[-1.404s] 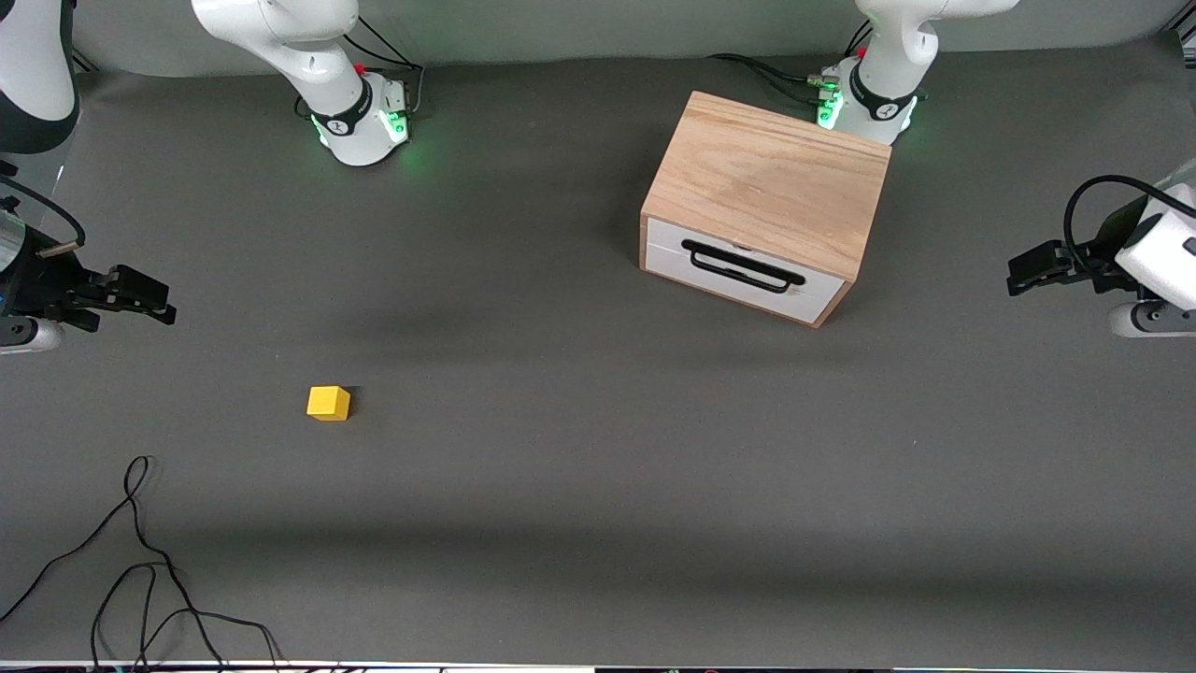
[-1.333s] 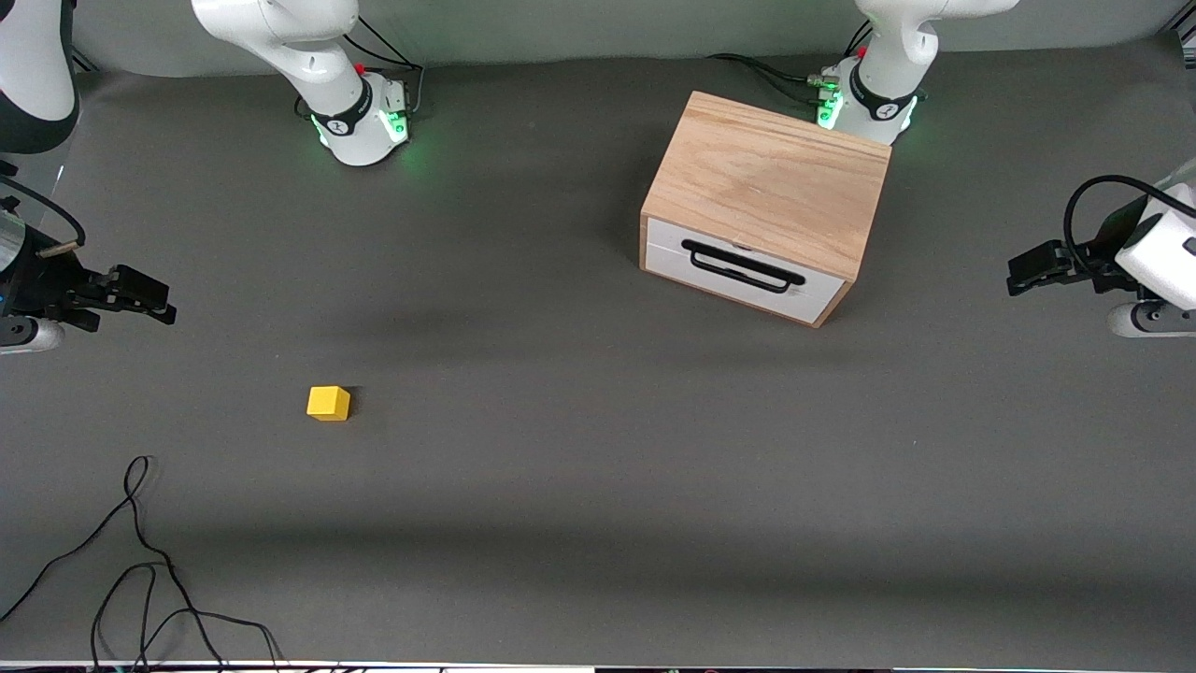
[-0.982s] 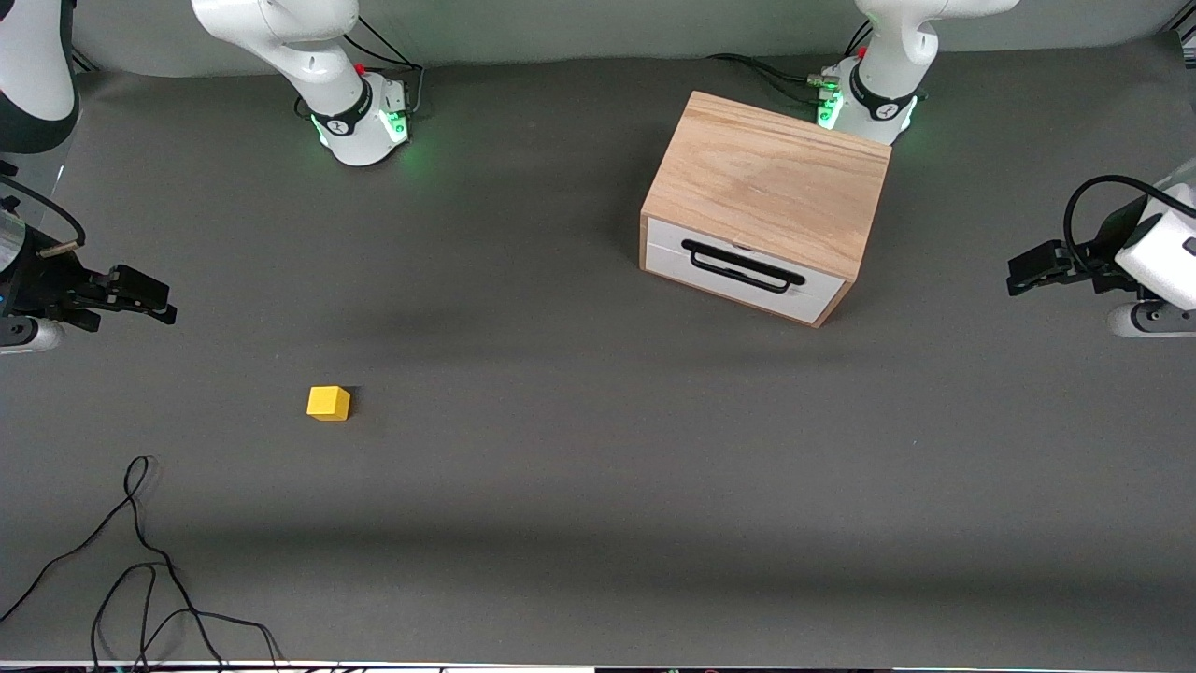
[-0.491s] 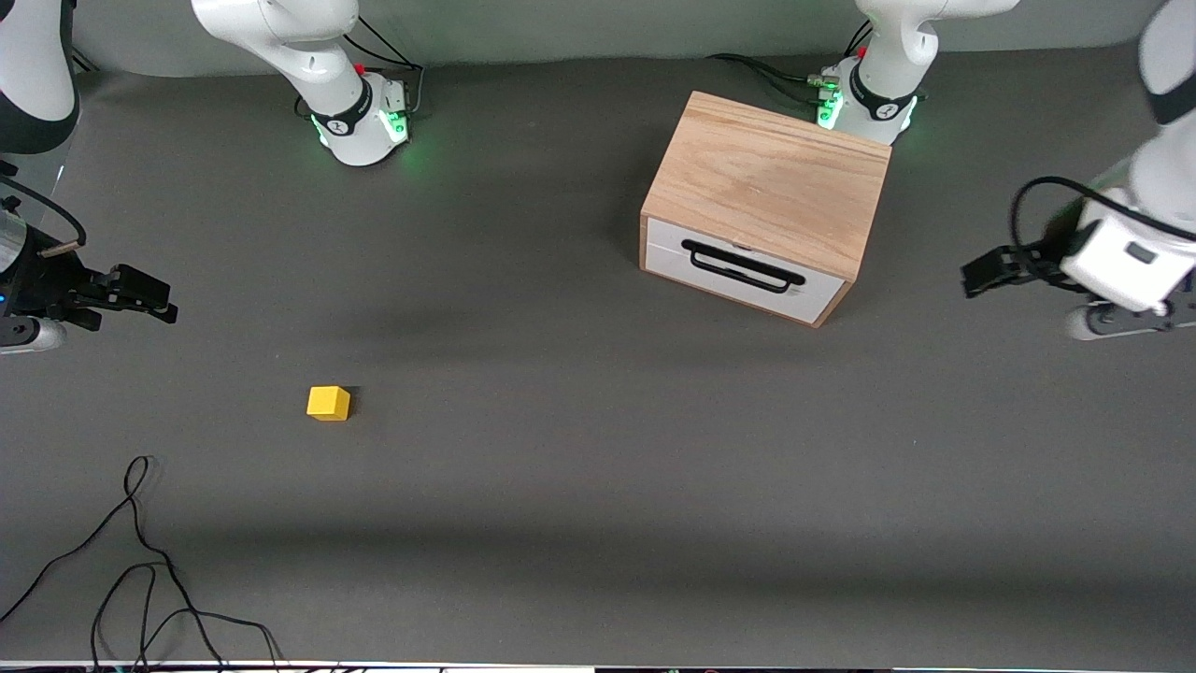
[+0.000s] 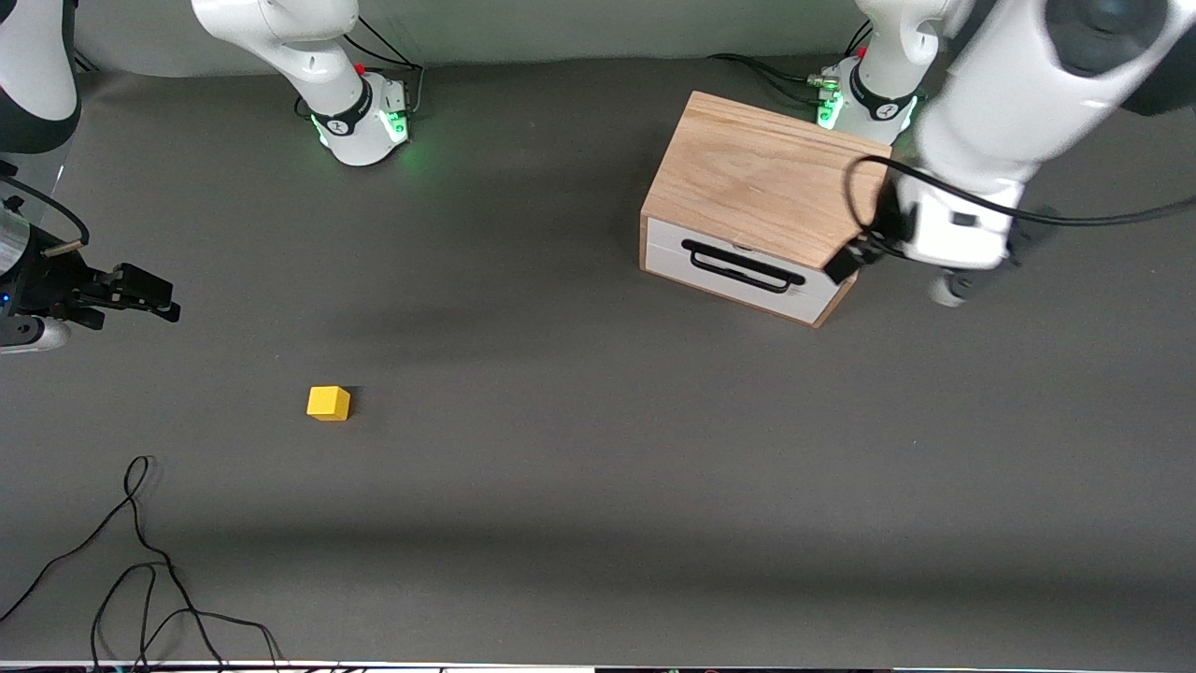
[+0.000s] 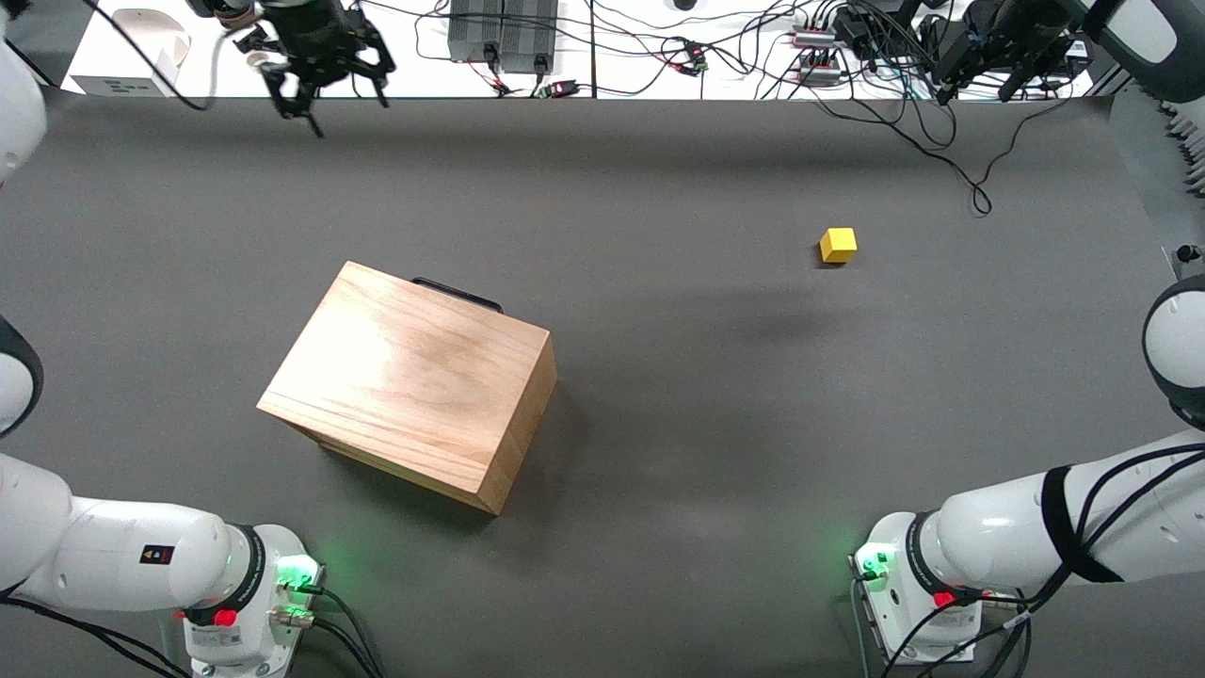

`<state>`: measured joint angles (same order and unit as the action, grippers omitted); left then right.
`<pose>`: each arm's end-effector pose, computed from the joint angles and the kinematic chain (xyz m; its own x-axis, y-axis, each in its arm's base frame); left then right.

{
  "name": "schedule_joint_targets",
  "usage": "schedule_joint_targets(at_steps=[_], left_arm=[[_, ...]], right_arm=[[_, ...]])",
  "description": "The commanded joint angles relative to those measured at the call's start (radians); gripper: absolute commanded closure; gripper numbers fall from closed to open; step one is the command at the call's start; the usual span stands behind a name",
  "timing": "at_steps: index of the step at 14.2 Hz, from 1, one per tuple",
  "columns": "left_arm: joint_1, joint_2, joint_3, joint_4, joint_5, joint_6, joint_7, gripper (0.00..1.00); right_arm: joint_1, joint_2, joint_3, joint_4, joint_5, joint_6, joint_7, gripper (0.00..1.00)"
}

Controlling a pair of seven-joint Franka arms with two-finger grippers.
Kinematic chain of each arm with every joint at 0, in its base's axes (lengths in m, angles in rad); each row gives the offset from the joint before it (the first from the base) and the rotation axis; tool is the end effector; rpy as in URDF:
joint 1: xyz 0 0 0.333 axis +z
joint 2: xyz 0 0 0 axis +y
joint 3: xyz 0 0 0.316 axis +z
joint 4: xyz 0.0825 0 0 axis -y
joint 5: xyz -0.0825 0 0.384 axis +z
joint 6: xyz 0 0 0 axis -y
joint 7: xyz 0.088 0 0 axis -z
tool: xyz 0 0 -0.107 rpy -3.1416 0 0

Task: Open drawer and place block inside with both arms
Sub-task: 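Move the left gripper down onto the black drawer handle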

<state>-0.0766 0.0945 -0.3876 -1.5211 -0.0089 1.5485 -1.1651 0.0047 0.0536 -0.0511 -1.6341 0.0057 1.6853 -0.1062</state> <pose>0.5211 -0.2505 0.5963 0.7615 0.6449 -0.0646 0.6439 -0.7641 -0.0376 0.5775 -0.0256 0.5741 0.9982 0.0592 -0.0020 0.0592 -0.9982 -0.0031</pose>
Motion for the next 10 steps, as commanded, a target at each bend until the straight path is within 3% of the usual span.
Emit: schedule_joint_targets(at_steps=[1,5,10], left_arm=[[-0.041,0.027,-0.059,0.010,0.000,0.013,-0.267,0.00],[-0.133,0.054,-0.063,0.012,0.018,0.048,-0.727,0.00],[-0.169,0.097,-0.068,-0.011,0.023,0.038,-0.791,0.00]], right_arm=[[0.001,0.000,-0.006,0.008,0.020,-0.012,-0.007,0.00],[0.003,-0.001,-0.003,0.008,0.020,-0.012,-0.007,0.00],[0.001,-0.001,-0.006,0.007,0.020,-0.012,-0.007,0.00]])
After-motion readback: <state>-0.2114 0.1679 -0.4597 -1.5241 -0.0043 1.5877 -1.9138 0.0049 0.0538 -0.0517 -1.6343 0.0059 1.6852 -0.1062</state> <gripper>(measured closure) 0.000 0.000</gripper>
